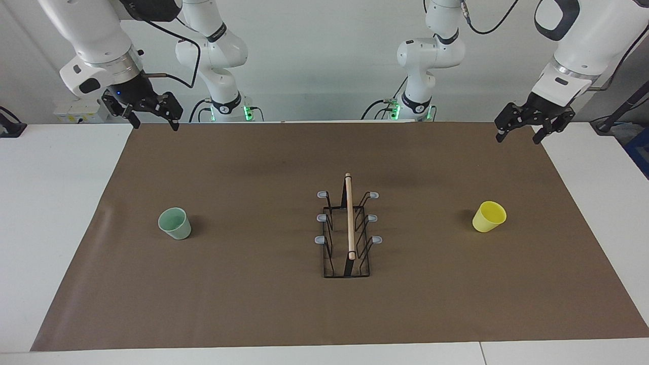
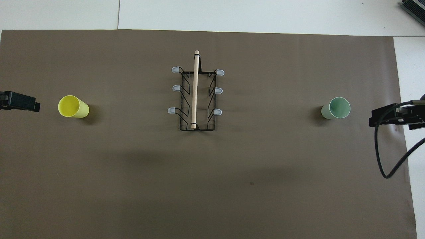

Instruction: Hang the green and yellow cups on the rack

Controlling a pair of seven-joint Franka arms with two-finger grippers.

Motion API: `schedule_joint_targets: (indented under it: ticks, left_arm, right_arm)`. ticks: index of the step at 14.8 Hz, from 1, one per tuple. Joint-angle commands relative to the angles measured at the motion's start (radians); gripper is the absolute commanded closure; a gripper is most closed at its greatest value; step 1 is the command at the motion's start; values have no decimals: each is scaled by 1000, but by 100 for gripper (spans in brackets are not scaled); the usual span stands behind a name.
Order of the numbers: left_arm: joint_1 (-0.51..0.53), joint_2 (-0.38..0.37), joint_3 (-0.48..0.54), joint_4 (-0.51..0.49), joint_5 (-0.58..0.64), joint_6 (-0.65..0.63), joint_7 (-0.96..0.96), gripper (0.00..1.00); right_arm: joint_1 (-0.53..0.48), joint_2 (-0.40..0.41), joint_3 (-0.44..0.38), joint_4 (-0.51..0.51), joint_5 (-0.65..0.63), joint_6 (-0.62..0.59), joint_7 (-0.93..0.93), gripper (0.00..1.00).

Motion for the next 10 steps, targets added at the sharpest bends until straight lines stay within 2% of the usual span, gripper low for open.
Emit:
schedule_joint_targets:
  ticks: [1,10]
  left_arm:
    - [-16,-18,10,-14,-4,-11,-11,0]
    - [-15,-20,10,-9,-4,-11,-12,0]
  right_arm:
    - [-14,-21,3,-20,5,4,-27,0]
    - [-13,-28,3,-25,18,-2,-26,0]
